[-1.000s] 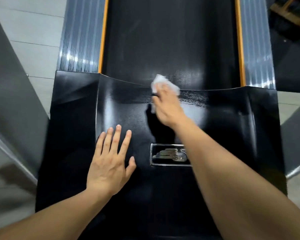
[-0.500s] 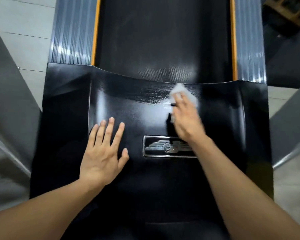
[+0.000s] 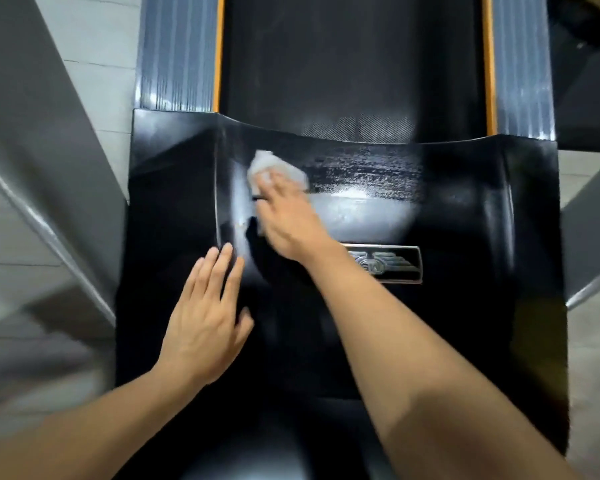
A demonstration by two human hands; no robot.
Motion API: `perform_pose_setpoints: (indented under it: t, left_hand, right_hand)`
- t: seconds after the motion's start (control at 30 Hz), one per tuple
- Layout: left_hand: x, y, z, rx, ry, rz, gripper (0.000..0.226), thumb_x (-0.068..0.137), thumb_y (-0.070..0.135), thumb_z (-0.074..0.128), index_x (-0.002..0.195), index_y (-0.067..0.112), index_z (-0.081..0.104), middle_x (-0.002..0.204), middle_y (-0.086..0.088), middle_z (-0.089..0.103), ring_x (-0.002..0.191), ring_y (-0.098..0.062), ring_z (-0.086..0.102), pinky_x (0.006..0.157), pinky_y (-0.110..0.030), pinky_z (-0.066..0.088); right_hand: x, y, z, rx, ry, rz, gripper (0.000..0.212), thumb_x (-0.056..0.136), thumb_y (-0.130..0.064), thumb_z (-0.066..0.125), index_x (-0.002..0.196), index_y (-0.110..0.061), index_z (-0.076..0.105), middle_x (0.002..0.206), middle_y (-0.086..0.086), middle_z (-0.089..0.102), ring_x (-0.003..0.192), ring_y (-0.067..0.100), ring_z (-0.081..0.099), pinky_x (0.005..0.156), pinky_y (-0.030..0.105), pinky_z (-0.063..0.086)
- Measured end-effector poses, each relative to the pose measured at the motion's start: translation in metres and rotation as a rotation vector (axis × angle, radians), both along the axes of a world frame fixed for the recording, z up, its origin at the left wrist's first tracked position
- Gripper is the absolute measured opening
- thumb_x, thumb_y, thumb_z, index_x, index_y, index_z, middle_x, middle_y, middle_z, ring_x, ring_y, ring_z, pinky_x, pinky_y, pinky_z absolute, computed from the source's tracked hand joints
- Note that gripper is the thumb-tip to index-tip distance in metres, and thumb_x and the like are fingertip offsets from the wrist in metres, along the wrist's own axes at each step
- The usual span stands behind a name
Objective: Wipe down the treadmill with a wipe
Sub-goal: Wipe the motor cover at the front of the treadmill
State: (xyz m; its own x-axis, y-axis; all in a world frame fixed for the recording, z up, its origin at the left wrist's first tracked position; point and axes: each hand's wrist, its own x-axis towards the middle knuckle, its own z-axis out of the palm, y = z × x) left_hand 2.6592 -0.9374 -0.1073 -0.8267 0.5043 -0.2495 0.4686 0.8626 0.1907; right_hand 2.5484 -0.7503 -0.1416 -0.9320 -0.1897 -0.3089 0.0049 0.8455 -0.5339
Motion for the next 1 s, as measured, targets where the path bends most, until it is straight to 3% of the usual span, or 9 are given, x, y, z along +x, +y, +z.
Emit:
perform_pose_setpoints:
  t: [0.13,0.23,0.3,0.4,0.53,0.67,0.8,0.9,1.0]
  left_hand:
    - [0.025,-0.023,0.007,-0.085,-0.097,-0.106,0.086,0.092,0.053,0.04,0.16,0.001,0.024,0.169,-0.021,0.012,0.158,-0.034,0.011,0.125,-0.047,0.023]
    - [0.024,-0.023,0.004,-0.169,-0.12,-0.161,0.097,0.092,0.066,0.034,0.161,0.002,0.012,0.17,-0.022,-0.001,0.158,-0.037,0.001,0.126,-0.05,0.021]
    - [0.023,-0.022,0.002,-0.232,-0.133,-0.192,0.097,0.095,0.07,0.02,0.161,0.001,0.003,0.169,-0.023,-0.009,0.157,-0.038,-0.006,0.126,-0.052,0.02]
    - [0.022,-0.02,0.002,-0.266,-0.152,-0.208,0.097,0.095,0.07,0.01,0.16,-0.001,-0.001,0.167,-0.027,-0.014,0.157,-0.04,-0.009,0.125,-0.053,0.019]
    - [0.022,-0.02,0.001,-0.253,-0.145,-0.196,0.097,0.096,0.07,0.016,0.16,-0.001,0.006,0.168,-0.025,-0.008,0.157,-0.041,-0.003,0.125,-0.054,0.023]
    - [0.022,-0.021,0.004,-0.215,-0.144,-0.185,0.097,0.095,0.072,0.017,0.161,0.001,0.009,0.169,-0.022,-0.005,0.158,-0.037,-0.003,0.126,-0.05,0.019]
    - [0.023,-0.019,0.012,-0.133,-0.128,-0.148,0.098,0.093,0.069,0.03,0.159,-0.003,0.019,0.168,-0.025,0.007,0.158,-0.035,0.007,0.126,-0.045,0.018]
    - [0.034,-0.029,0.016,-0.106,-0.169,-0.026,0.107,0.088,0.071,0.035,0.159,-0.007,0.013,0.169,-0.024,0.003,0.158,-0.032,0.012,0.126,-0.039,0.017]
    - [0.046,-0.042,0.019,-0.147,-0.191,0.001,0.112,0.085,0.074,0.033,0.159,-0.007,0.014,0.169,-0.023,0.008,0.156,-0.033,0.019,0.124,-0.039,0.017]
  right_hand:
    - [-0.004,-0.041,0.019,-0.091,-0.072,0.013,0.057,0.105,-0.026,0.036,0.159,-0.013,0.026,0.168,0.012,0.015,0.156,0.02,0.009,0.126,0.031,0.001]
    - [0.022,0.01,-0.001,0.043,0.003,0.053,0.059,0.1,-0.03,0.024,0.148,-0.002,0.044,0.162,0.017,0.03,0.151,0.032,0.025,0.124,0.044,0.017]
    - [0.044,0.068,-0.016,0.098,0.003,-0.107,0.064,0.095,-0.035,0.022,0.14,0.001,0.049,0.155,0.022,0.04,0.143,0.036,0.036,0.118,0.048,0.026]
    - [0.087,0.175,-0.015,0.204,-0.059,-0.483,0.07,0.092,-0.045,0.023,0.147,-0.008,0.046,0.152,0.019,0.044,0.14,0.033,0.041,0.118,0.045,0.03]
    - [0.116,0.262,0.001,0.417,-0.168,-0.58,0.075,0.096,-0.047,0.013,0.154,-0.002,0.033,0.163,0.022,0.025,0.152,0.037,0.019,0.124,0.053,0.013]
    - [0.096,0.19,0.01,0.363,-0.125,-0.531,0.077,0.095,-0.043,0.01,0.15,0.002,0.038,0.16,0.026,0.029,0.147,0.04,0.027,0.122,0.047,0.016]
    - [0.065,0.049,0.016,0.034,0.016,-0.291,0.059,0.089,-0.035,0.036,0.134,0.0,0.054,0.134,0.026,0.054,0.123,0.043,0.048,0.111,0.048,0.035]
    - [0.058,-0.034,0.022,-0.089,-0.014,-0.037,0.063,0.091,-0.031,0.04,0.149,-0.005,0.043,0.152,0.023,0.043,0.142,0.037,0.037,0.12,0.048,0.026]
    - [0.069,-0.043,0.024,-0.105,0.021,0.035,0.064,0.095,-0.031,0.038,0.156,-0.011,0.035,0.163,0.014,0.03,0.152,0.026,0.025,0.124,0.044,0.021]
